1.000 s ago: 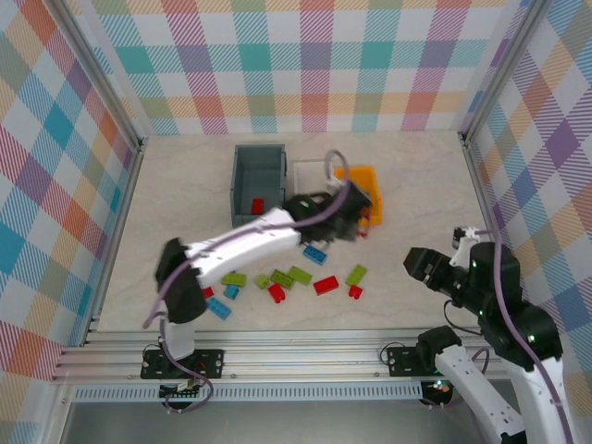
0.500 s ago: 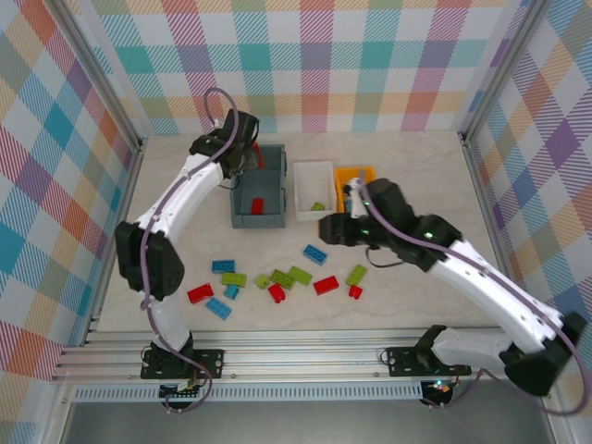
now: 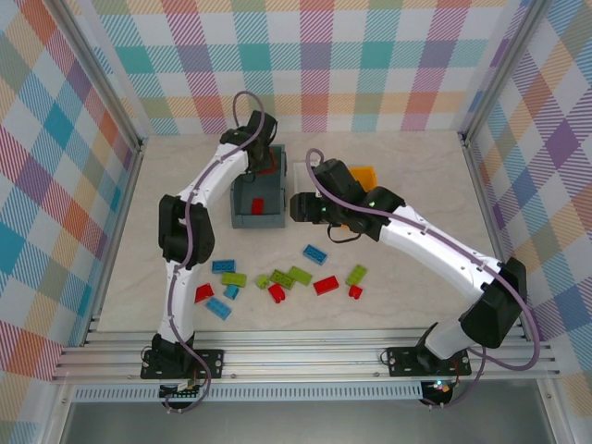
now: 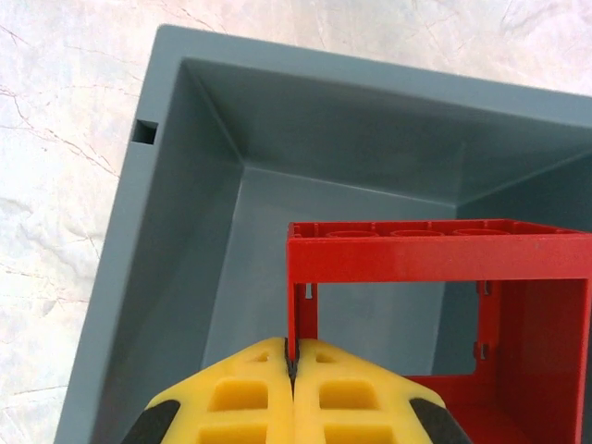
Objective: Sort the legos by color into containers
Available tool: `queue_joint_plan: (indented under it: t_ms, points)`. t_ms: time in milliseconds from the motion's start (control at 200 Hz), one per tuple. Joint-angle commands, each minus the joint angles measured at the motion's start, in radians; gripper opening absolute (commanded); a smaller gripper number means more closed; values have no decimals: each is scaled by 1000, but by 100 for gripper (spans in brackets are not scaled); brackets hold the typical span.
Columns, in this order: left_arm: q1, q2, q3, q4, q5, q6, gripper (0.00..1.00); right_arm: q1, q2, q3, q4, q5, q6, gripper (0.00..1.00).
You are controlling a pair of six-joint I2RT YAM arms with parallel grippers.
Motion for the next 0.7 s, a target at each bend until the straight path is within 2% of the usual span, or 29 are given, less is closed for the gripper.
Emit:
queue_joint_plan:
  t_ms: [0, 365, 500, 695]
  points:
    - [13, 32, 27, -1, 29, 42, 0, 7, -29, 1, 17, 17, 21, 60]
    - [14, 110, 63, -8, 54, 37, 0, 6, -76, -78, 27, 19, 52, 60]
    - [13, 100, 61, -20, 60, 36, 19, 5, -92, -100, 27, 25, 57, 61]
    - [12, 56, 46, -22, 76, 33, 28, 6, -110, -119, 26, 26, 63, 62]
